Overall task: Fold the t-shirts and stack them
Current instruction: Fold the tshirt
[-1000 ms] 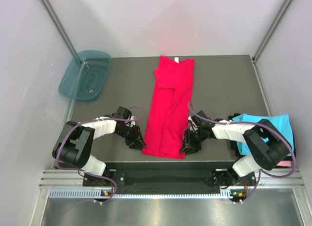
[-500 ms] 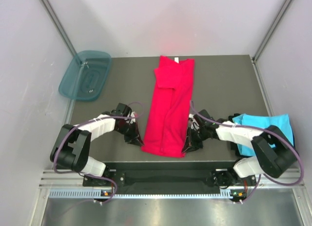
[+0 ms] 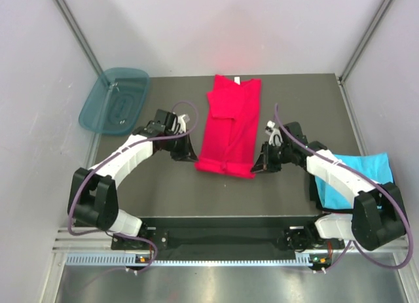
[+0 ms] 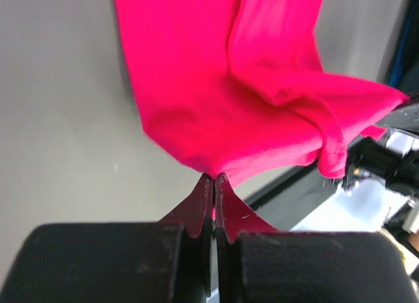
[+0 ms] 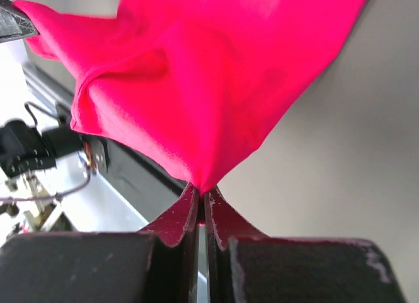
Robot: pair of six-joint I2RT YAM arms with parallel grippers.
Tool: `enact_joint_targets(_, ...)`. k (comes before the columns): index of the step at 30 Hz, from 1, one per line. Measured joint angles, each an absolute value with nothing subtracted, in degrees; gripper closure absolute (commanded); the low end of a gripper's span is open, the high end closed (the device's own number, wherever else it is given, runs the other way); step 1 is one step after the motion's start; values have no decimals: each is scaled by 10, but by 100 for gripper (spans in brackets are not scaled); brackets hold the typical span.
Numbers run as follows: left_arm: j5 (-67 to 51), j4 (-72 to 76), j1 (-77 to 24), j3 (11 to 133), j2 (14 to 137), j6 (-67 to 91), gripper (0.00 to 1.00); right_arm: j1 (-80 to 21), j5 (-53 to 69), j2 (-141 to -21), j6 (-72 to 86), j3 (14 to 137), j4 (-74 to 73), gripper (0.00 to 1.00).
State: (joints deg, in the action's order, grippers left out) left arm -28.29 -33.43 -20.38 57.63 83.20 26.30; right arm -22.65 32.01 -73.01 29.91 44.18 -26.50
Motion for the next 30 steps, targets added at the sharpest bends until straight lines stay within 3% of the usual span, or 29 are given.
enact_joint_targets(14, -251, -308, -193, 771, 1017, 200, 100, -153, 306, -810, 269, 531, -222, 100)
enact_joint_targets(30, -226, -268, -180, 894, 1142, 170, 100, -126, 283, -954, 233, 636, -171, 100)
